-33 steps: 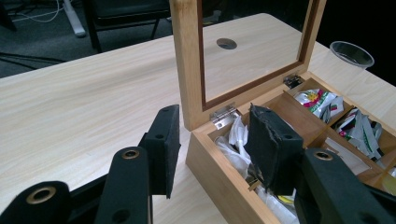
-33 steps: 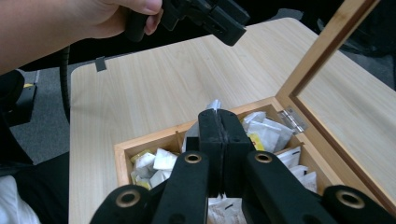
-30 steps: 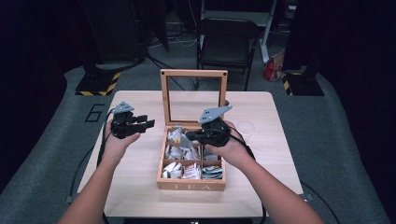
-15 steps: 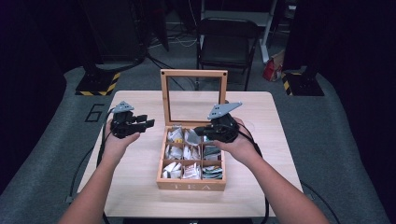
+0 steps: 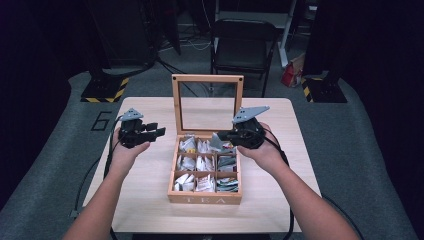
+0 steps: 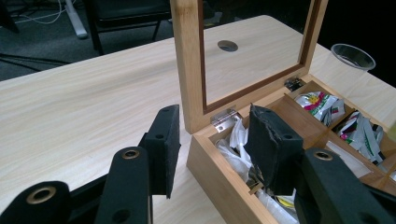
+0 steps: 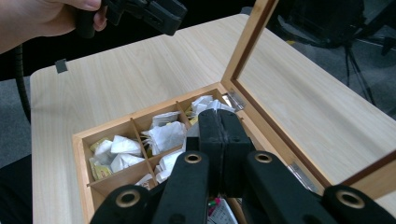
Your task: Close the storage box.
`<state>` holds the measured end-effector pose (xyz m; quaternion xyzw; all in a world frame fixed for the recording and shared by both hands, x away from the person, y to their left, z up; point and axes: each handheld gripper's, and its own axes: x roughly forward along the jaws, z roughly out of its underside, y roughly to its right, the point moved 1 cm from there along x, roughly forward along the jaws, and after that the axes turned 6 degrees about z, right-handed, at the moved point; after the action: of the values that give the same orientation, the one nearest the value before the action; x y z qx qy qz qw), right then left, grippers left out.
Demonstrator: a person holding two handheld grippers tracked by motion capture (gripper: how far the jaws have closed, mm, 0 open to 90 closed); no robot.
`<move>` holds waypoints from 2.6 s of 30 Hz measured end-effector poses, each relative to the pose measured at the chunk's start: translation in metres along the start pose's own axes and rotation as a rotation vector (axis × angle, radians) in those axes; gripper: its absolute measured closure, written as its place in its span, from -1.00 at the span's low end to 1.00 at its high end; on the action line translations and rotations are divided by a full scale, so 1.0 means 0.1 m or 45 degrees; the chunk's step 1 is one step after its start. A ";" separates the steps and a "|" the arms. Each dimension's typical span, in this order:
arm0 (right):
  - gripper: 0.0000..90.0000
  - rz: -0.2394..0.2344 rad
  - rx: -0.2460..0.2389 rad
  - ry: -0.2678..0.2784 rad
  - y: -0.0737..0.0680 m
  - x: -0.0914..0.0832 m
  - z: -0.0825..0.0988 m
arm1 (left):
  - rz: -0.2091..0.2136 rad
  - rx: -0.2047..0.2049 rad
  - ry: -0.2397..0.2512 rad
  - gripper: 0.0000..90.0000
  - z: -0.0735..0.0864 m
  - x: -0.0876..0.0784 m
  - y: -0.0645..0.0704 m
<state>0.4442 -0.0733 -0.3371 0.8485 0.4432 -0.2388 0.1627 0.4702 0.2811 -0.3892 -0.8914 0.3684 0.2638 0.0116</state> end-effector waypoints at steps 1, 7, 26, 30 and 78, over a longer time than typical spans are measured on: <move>0.99 0.005 -0.002 0.001 0.01 -0.01 0.00 | 0.000 0.000 -0.001 0.21 0.00 0.00 0.00; 0.99 0.035 0.008 0.008 0.08 -0.08 0.03 | 0.000 0.006 -0.003 0.21 0.00 -0.01 0.00; 0.99 0.149 0.054 -0.003 0.32 -0.31 0.16 | -0.002 0.005 -0.002 0.21 -0.02 -0.05 -0.01; 0.99 0.171 0.053 -0.010 0.37 -0.34 0.18 | -0.005 0.012 0.002 0.21 -0.03 -0.05 0.00; 0.99 0.478 0.249 -0.078 1.12 -0.51 0.58 | 0.008 0.021 -0.007 0.21 -0.05 -0.01 -0.04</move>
<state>0.4970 -0.1980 -0.3502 0.9204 0.2469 -0.2718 0.1345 0.4742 0.2840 -0.3853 -0.8894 0.3731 0.2633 0.0193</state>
